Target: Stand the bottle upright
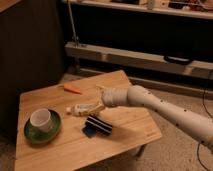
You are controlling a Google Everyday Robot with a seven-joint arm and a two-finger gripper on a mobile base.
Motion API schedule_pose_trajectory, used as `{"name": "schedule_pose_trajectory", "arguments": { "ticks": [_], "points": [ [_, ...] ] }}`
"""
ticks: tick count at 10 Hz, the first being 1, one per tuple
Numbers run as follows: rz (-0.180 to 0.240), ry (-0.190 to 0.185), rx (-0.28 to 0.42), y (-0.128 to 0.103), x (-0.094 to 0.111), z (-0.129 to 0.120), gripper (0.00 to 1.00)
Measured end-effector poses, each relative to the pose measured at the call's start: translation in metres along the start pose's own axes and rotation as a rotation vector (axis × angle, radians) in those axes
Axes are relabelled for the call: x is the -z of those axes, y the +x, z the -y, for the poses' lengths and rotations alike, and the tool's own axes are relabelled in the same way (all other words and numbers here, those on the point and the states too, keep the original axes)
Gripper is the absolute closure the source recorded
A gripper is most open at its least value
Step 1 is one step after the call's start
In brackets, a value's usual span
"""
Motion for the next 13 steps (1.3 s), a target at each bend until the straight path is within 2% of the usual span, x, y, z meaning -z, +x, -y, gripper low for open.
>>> {"name": "schedule_pose_trajectory", "arguments": {
  "ticks": [2, 3, 5, 7, 9, 12, 13],
  "points": [
    [-0.150, 0.045, -0.036, 0.010, -0.022, 0.009, 0.20],
    [-0.203, 0.071, -0.058, 0.028, -0.026, 0.012, 0.20],
    [-0.235, 0.087, -0.076, 0.044, -0.029, 0.015, 0.20],
    [-0.239, 0.082, -0.081, 0.061, -0.026, 0.017, 0.20],
    [-0.238, 0.046, -0.060, 0.069, -0.031, 0.018, 0.20],
    [-0.272, -0.022, -0.007, 0.090, -0.044, 0.021, 0.20],
    [-0.278, -0.030, 0.000, 0.096, -0.045, 0.023, 0.20]
  ]
}}
